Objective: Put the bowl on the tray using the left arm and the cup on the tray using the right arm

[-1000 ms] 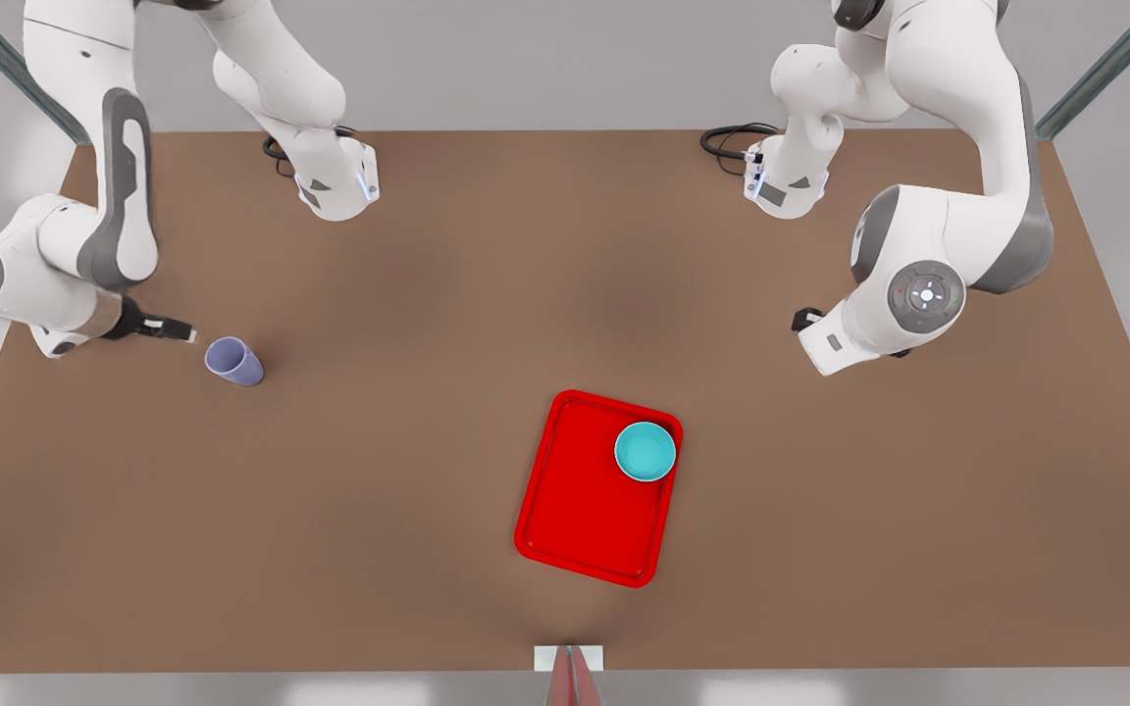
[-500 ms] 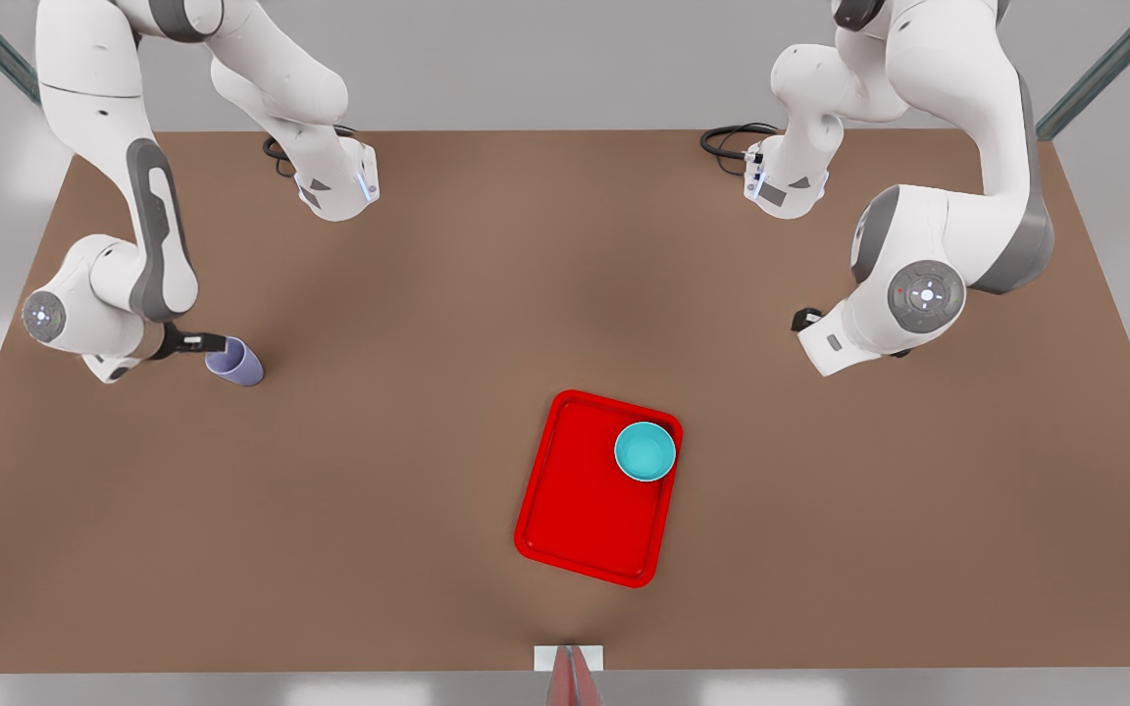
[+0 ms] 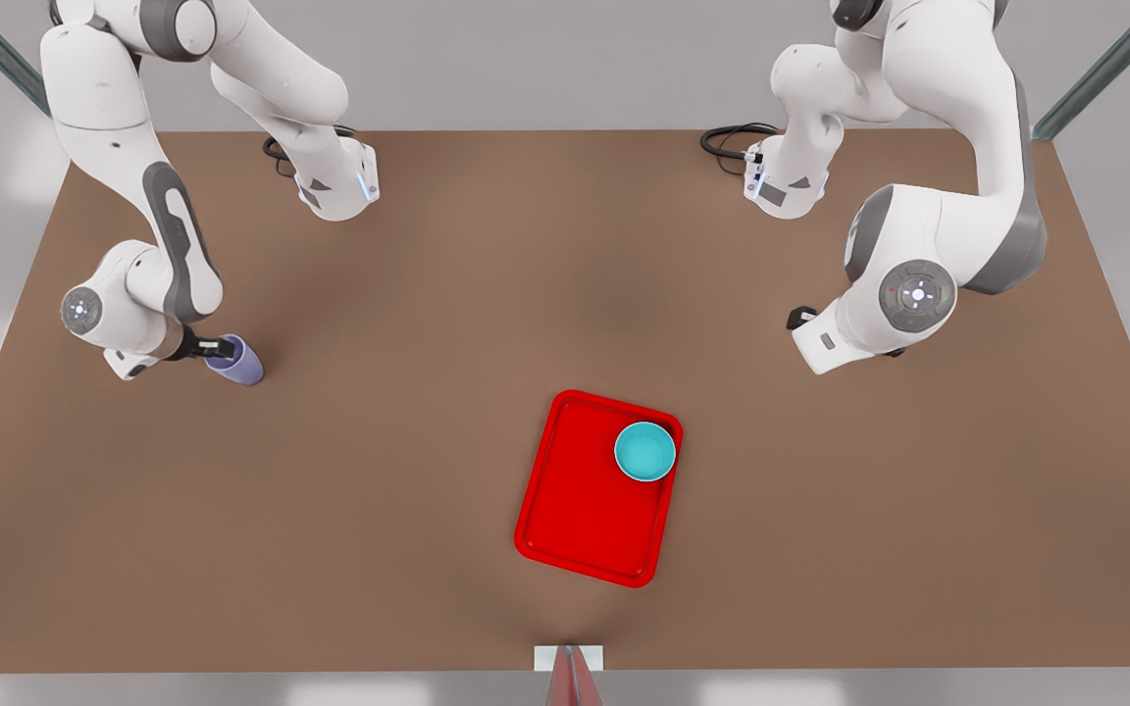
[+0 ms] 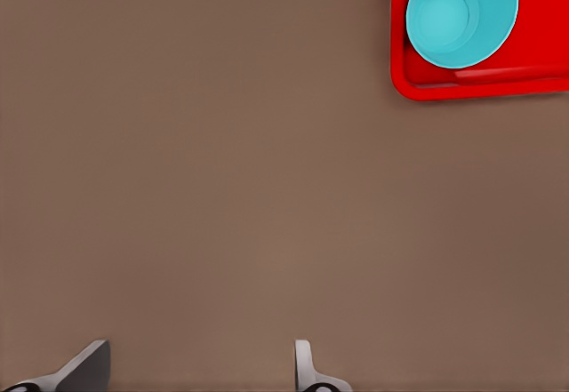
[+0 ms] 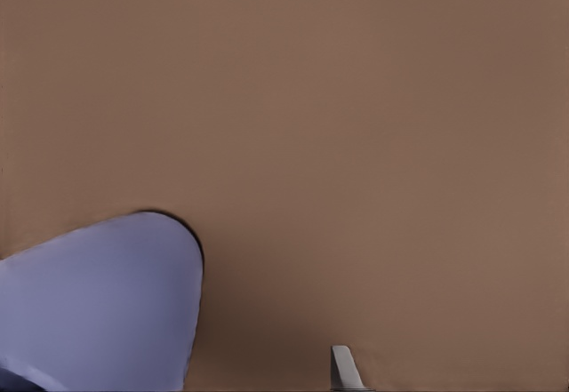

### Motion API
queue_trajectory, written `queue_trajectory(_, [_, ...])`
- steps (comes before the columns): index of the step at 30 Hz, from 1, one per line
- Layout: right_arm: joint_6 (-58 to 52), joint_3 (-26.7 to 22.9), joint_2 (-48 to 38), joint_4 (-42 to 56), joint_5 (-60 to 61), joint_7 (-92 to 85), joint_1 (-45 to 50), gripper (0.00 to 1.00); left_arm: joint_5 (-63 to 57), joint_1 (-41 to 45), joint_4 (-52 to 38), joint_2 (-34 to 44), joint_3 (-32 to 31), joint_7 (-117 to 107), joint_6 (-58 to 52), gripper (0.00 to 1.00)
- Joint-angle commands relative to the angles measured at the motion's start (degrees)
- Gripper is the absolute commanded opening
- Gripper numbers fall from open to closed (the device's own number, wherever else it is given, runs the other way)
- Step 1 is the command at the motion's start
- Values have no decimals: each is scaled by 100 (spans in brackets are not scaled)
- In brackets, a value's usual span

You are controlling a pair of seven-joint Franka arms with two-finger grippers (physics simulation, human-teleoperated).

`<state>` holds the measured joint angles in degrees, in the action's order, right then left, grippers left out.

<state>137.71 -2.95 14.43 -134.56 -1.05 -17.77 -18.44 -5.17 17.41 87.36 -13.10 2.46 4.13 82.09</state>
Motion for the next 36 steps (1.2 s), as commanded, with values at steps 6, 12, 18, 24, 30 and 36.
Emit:
queue_trajectory(6, [-289,40,-169,53,9,28,7,21,-1,0,0,9,0,0,0,100])
queue_trajectory(12, [-710,120,-160,316,44,36,-1,21,-1,0,0,-17,0,0,0,100])
queue_trajectory(18, [-781,216,-178,545,61,45,16,21,-1,0,0,-26,0,9,0,100])
queue_trajectory(24, [-2196,823,-107,2241,79,1082,684,21,16,0,0,-17,0,-9,0,100])
queue_trajectory(30, [-3145,1262,393,3603,79,2628,1650,21,25,-9,9,-26,35,-35,-149,100])
queue_trajectory(36, [-3180,2053,1395,4851,360,4431,2196,21,60,0,0,-35,-9,-18,-220,100])
